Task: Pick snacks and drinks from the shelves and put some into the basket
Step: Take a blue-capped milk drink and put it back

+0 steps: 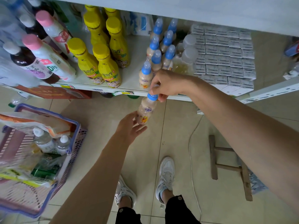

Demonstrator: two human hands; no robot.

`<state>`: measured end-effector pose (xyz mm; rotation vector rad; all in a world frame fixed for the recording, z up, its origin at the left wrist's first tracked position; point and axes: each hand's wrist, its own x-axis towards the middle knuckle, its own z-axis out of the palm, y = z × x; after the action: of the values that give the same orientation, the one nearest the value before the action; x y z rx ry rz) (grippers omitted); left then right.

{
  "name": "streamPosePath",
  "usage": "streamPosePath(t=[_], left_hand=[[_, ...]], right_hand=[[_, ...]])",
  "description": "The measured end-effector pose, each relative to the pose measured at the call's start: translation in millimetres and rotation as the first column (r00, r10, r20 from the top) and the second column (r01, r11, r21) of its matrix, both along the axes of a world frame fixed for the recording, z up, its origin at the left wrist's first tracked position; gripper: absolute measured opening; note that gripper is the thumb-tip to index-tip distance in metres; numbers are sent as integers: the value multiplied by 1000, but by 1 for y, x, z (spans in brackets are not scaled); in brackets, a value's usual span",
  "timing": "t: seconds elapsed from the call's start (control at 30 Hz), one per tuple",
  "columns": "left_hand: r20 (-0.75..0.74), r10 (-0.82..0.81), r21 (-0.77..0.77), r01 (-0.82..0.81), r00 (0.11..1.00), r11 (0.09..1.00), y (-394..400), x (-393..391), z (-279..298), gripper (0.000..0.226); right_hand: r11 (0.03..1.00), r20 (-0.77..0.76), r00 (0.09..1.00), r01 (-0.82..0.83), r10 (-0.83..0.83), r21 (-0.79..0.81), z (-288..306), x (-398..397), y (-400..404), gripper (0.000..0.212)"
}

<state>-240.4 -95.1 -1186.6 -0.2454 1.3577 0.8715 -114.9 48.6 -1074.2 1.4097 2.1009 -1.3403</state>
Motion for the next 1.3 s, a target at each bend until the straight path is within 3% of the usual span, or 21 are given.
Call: streamPosePath(t=[0.23, 0.47, 0.67, 0.97, 1.3], left_hand=[[182, 163, -12, -164, 970, 986, -15, -13, 1, 14], [251, 202, 33, -217, 947, 976, -31, -14, 8, 20], [285, 208, 74, -238, 936, 968, -36, -7, 16, 15], [294, 217, 71, -247, 931, 966, -38, -3, 17, 16], [298, 224, 71, -255, 928, 964, -40, -4, 19, 17]], right_hand=[[962, -210, 943, 229, -257, -150, -16, 3, -8, 17], [799, -357, 724, 461, -590, -386, -27, 1, -21, 20], [704, -395, 586, 531, -707, -472, -32, 3, -22, 14], [713, -405, 592, 511, -697, -479, -30, -1, -25, 34], [713, -407, 591, 502, -696, -490, -29, -4, -27, 32]])
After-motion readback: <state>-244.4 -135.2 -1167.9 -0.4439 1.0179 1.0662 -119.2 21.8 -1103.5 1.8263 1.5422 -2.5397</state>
